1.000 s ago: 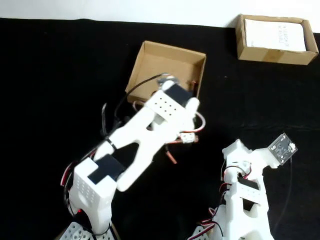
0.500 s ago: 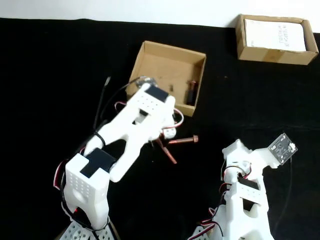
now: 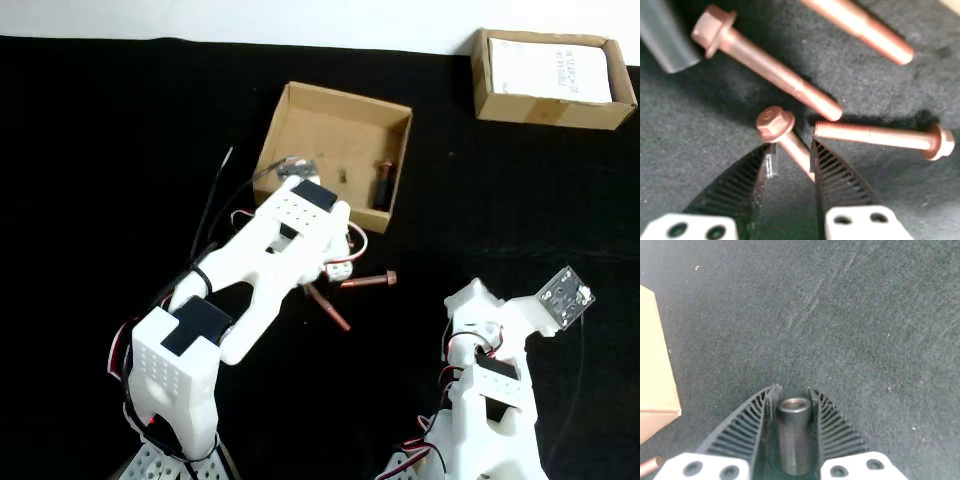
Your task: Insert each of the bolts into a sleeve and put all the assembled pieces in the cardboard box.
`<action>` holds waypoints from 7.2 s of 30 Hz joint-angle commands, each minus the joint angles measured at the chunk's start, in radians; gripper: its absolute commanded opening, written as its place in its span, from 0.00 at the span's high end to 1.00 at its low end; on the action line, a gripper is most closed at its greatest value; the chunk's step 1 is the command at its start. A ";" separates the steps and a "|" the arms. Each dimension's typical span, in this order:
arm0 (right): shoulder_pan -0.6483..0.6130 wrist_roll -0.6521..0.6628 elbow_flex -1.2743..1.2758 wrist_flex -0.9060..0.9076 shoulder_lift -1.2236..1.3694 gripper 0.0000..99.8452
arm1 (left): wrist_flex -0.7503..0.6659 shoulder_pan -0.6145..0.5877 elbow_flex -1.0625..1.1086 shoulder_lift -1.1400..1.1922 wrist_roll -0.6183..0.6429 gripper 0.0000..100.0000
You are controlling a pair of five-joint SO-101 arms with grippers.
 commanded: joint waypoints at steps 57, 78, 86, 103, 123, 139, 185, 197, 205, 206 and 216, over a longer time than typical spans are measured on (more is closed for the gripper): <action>-0.639 0.494 -0.022 0.610 -1.059 0.99 | -0.150 -0.047 0.424 -1.067 -0.480 0.99; -0.642 0.494 0.088 0.398 -1.059 0.99 | -0.778 0.194 0.559 -1.066 -0.485 0.99; -0.639 0.494 0.088 0.397 -1.059 0.99 | -0.804 0.193 0.558 -1.027 -0.485 0.99; -0.639 0.494 0.087 0.397 -1.059 0.99 | -0.858 0.105 0.562 -1.024 -0.488 0.99; -0.638 0.493 0.091 0.397 -1.059 0.99 | -0.862 0.136 0.705 -1.030 -0.374 0.99; -0.627 0.493 0.156 0.328 -1.059 0.99 | -0.855 0.142 0.602 -1.032 -0.371 0.99; -0.581 0.493 0.220 0.325 -1.059 0.99 | -0.669 0.222 0.633 -1.024 -0.373 0.95; -0.559 0.482 0.153 0.328 -1.052 0.99 | -0.226 0.097 0.458 -1.033 -0.374 0.76; -0.443 0.405 -0.005 0.326 -1.046 0.99 | 0.063 0.001 0.291 -1.239 -0.374 0.76; -0.437 0.405 -0.047 0.326 -1.035 0.99 | 0.075 0.001 0.286 -1.285 -0.374 0.78; -0.401 0.311 -0.659 0.329 -0.367 0.99 | 0.086 -0.008 0.291 -1.661 -0.374 0.99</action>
